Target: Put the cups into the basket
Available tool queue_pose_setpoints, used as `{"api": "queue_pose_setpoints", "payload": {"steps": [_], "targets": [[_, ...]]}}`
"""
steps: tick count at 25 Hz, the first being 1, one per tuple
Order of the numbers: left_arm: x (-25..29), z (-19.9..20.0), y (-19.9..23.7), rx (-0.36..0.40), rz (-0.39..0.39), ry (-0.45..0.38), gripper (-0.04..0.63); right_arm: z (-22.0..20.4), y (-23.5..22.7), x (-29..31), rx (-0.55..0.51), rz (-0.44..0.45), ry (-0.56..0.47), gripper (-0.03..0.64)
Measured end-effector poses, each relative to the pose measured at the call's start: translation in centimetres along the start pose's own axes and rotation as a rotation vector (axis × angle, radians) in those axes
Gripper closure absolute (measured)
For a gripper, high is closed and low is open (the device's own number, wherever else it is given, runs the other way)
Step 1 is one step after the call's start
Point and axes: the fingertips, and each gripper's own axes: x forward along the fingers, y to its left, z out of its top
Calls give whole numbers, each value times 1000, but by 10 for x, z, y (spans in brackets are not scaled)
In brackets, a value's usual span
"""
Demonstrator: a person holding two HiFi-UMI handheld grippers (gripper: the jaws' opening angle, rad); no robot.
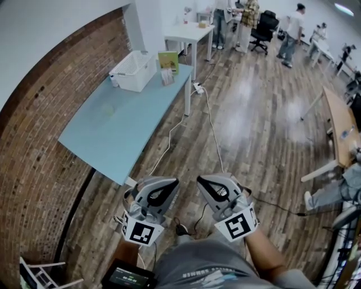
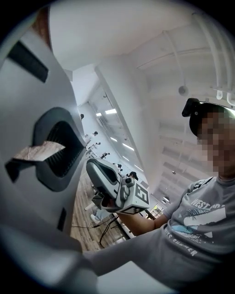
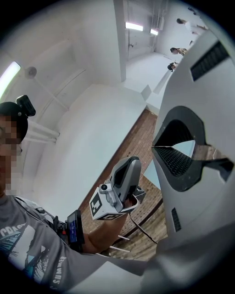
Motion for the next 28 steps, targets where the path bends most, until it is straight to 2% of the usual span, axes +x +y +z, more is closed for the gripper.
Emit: {"api": "queue_pose_setpoints", "payload": {"steps": [6,9,11,16,28], "targets": [[1,-12,10,-36,0,-38,597,-1,0,13,-20,8,32,603],[9,-16,19,-22,3,-12,597,-6,-9,16,-24,6,35,603],[19,-24,18,-41,6,-8,597,-12,-18,17,-21,9,32,603],[50,-33,19,-35,16,41,597,-35,-40,19,0,49,30,603],[120,-45,37,9,102,128,597,-66,-111,31,-5,128,-81,603]]}}
